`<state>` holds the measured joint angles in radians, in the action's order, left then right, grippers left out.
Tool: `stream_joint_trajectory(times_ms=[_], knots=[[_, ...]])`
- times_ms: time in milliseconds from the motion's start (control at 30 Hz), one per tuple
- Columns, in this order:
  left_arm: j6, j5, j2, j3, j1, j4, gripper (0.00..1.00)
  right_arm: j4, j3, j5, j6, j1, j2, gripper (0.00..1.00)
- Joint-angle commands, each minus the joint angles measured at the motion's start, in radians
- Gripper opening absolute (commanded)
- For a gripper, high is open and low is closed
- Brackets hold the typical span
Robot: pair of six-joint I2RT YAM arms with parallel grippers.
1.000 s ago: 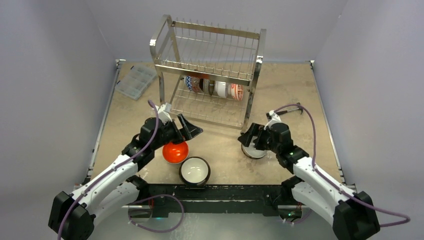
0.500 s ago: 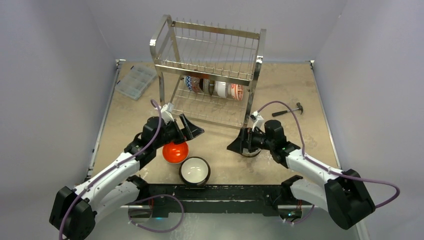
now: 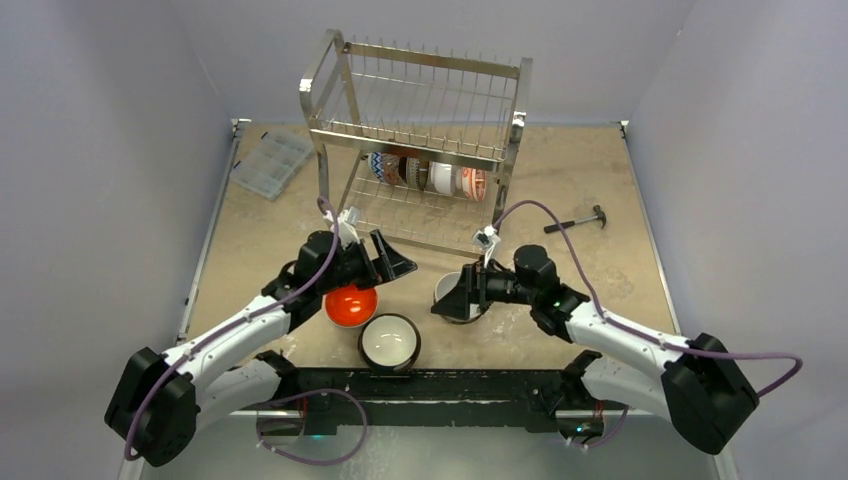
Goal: Load the bowls into the dish rack
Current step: Move the bowl to the center of the board, then pick up the bowl from the center of the board.
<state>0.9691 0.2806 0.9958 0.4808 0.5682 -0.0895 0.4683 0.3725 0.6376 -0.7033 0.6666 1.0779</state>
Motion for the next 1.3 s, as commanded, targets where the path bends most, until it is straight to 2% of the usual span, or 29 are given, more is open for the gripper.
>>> stream_joint_trajectory(times_ms=[0,200,467,700,867,967,1033,1100,1267], knots=[[0.008,0.03,0.042,0.045,0.024,-0.06,0.88,-0.088,0.106,-0.113,0.049,-0.001,-0.094,0.98],[-0.033,0.027,0.133,0.104,0.081,-0.027,0.81,-0.233,0.149,-0.28,0.097,0.0,-0.201,0.99],[-0.165,-0.125,0.279,0.271,0.234,0.175,0.71,-0.477,0.132,-0.572,0.019,-0.001,-0.293,0.95],[-0.193,-0.224,0.443,0.387,0.344,0.26,0.59,-0.539,0.098,-0.636,-0.03,-0.001,-0.346,0.96],[-0.208,-0.323,0.554,0.485,0.413,0.355,0.43,-0.544,0.09,-0.661,-0.041,-0.001,-0.369,0.96],[-0.22,-0.344,0.592,0.528,0.44,0.388,0.16,-0.555,0.097,-0.667,-0.037,-0.001,-0.369,0.96],[-0.22,-0.358,0.601,0.549,0.452,0.405,0.05,-0.56,0.102,-0.665,-0.033,-0.001,-0.369,0.96],[-0.218,-0.368,0.599,0.562,0.46,0.413,0.0,-0.565,0.106,-0.665,-0.028,-0.001,-0.369,0.97],[-0.212,-0.397,0.55,0.57,0.463,0.423,0.0,-0.566,0.116,-0.648,-0.019,0.0,-0.373,0.98]])
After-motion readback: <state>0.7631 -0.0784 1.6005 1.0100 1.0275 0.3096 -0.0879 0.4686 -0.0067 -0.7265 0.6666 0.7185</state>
